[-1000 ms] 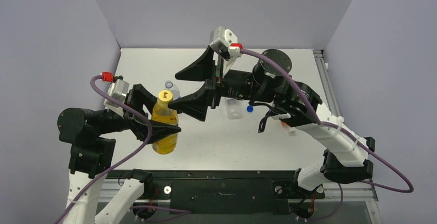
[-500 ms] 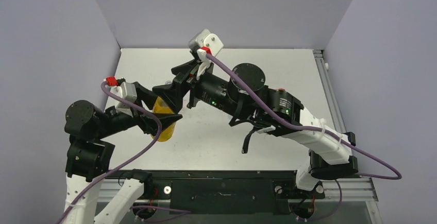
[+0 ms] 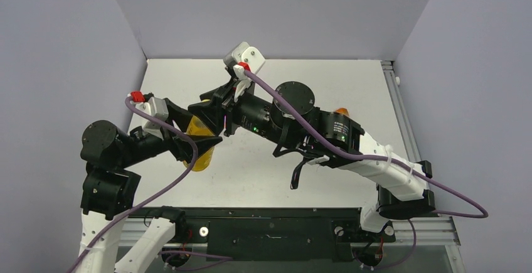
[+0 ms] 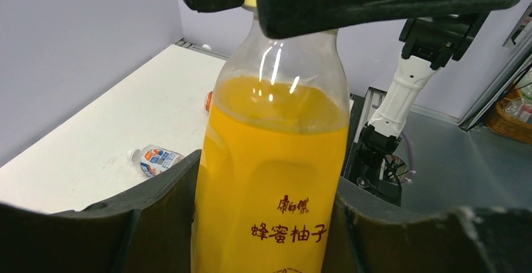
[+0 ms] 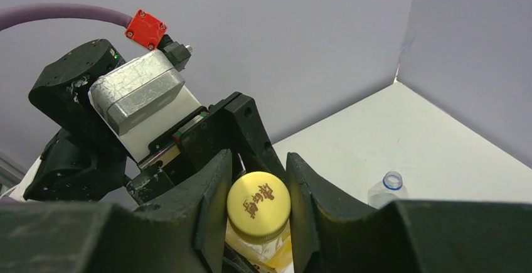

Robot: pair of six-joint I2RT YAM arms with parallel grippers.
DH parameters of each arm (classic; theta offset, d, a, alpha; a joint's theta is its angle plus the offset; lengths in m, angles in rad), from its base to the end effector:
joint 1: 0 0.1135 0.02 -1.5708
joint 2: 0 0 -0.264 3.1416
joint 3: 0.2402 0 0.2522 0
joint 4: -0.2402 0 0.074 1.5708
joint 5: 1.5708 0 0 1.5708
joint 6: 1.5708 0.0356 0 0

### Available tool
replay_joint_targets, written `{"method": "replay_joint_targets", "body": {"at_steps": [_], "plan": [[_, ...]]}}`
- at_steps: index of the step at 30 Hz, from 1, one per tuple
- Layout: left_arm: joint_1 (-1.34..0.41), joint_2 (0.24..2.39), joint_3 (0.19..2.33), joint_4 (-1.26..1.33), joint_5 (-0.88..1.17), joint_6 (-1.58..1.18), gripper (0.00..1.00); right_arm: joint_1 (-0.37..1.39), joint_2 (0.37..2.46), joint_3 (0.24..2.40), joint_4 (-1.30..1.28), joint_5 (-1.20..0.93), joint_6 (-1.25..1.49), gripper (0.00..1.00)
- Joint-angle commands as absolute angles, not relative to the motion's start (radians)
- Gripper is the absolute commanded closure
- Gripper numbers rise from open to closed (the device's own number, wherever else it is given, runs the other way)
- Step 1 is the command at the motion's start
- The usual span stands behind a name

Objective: Unscrew the bottle caps
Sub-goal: Unscrew the bottle cap from the plastic bottle.

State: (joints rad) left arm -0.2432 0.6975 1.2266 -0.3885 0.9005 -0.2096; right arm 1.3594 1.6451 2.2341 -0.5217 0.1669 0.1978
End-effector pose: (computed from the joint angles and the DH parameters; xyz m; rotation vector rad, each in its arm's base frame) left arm 0.0845 -0.0497 0.4720 0.7851 1.3565 -0.9990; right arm 0.0727 0.3105 0.5701 -0.7607 1.4209 1.1103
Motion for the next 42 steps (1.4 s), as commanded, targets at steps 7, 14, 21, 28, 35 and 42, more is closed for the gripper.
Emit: {"method": "replay_joint_targets", "body": {"at_steps": [7,14,21,28,35,42], "plan": [[-0.242,0.709,1.228,-0.203,1.016,-0.445,0.86,1.269,1.526,2.142,-0.443,-0.157,0.187,1.0],[-0.243,0.746,1.223,0.035,1.118,-0.71,0.81,1.21,1.439,2.009,-0.334,-0.392,0.199,1.0],[-0.242,0.752,1.216,0.096,1.15,-0.744,0.93,1.212,1.442,2.024,-0.39,-0.305,0.184,0.41],[-0.243,0.722,1.254,-0.227,0.965,-0.372,1.0,1.341,1.454,2.031,-0.369,0.266,0.183,0.2],[-0.242,0.698,1.266,-0.404,0.811,-0.136,1.0,1.39,1.585,2.185,-0.471,0.424,0.202,0.22],[-0.243,0.69,1.246,-0.428,0.789,-0.109,1.0,1.387,1.635,2.261,-0.482,0.368,0.207,0.28]]}}
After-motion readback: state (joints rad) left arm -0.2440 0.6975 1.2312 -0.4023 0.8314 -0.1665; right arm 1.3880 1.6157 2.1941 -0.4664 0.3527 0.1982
